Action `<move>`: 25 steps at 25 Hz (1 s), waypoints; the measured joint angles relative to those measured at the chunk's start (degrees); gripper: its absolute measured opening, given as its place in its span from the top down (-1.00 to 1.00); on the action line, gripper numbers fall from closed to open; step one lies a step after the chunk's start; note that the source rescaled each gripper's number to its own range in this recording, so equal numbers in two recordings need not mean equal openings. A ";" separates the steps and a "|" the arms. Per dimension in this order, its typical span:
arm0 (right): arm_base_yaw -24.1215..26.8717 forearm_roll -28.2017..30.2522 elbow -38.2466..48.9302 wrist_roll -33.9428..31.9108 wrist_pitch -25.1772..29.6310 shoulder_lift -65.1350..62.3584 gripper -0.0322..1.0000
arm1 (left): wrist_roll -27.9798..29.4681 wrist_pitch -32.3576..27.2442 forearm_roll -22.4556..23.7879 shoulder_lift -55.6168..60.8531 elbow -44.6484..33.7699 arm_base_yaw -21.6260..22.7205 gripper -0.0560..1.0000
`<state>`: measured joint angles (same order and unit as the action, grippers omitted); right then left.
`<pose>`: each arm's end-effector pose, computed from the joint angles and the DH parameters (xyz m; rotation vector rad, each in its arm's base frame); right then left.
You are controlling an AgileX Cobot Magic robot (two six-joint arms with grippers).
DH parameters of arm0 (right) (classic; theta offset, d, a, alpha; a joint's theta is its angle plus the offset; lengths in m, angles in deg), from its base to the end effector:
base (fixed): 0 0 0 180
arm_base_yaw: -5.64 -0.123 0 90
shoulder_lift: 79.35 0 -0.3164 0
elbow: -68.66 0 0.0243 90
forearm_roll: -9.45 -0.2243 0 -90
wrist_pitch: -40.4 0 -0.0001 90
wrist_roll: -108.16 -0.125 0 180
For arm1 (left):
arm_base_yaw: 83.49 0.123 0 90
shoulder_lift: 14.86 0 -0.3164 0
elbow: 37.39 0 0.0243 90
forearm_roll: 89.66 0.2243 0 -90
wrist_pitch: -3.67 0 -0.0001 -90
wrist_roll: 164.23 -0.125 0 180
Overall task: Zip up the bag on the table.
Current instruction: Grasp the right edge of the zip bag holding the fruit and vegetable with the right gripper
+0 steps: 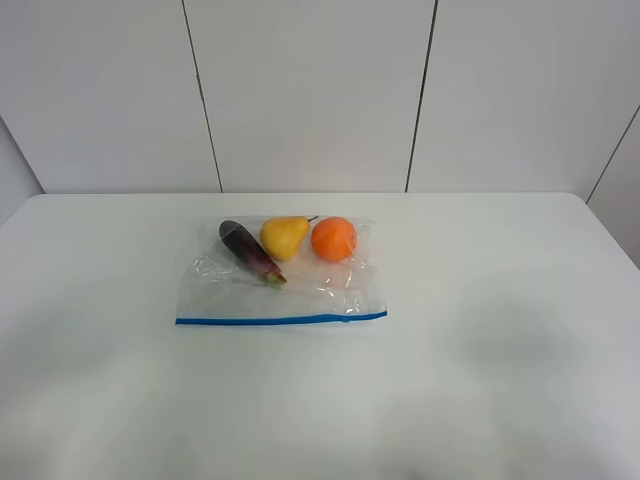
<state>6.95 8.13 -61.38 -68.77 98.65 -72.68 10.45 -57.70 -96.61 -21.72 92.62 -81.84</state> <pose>-0.0269 0.0031 0.2508 -0.0312 2.0046 -0.0215 -0.0296 -0.0141 0.2453 0.0716 2.0567 -0.0704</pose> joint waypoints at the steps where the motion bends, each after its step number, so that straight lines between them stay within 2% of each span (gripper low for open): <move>1: 0.00 0.00 0.00 0.00 0.00 0.00 -1.00 | 0.00 0.00 0.00 0.00 0.00 0.00 -1.00; 8: 0.00 0.00 -1.11 0.00 0.19 1.64 -1.00 | 0.00 0.00 0.00 0.00 0.00 0.00 -1.00; 14: 0.00 -1.99 -11.48 0.00 0.13 21.94 -1.00 | 0.00 0.00 0.00 0.00 0.00 0.00 -1.00; 21: 0.00 -12.31 -24.79 -1.59 -0.23 51.50 -0.99 | 0.00 0.00 0.00 0.00 0.00 0.00 -1.00; 25: 0.00 -20.88 -29.32 1.90 -0.88 67.46 -0.98 | 0.00 0.00 0.00 0.00 0.00 0.00 -1.00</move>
<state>6.95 -12.75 -90.70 -66.87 97.78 -5.22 10.45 -57.70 -96.61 -21.72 92.62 -81.84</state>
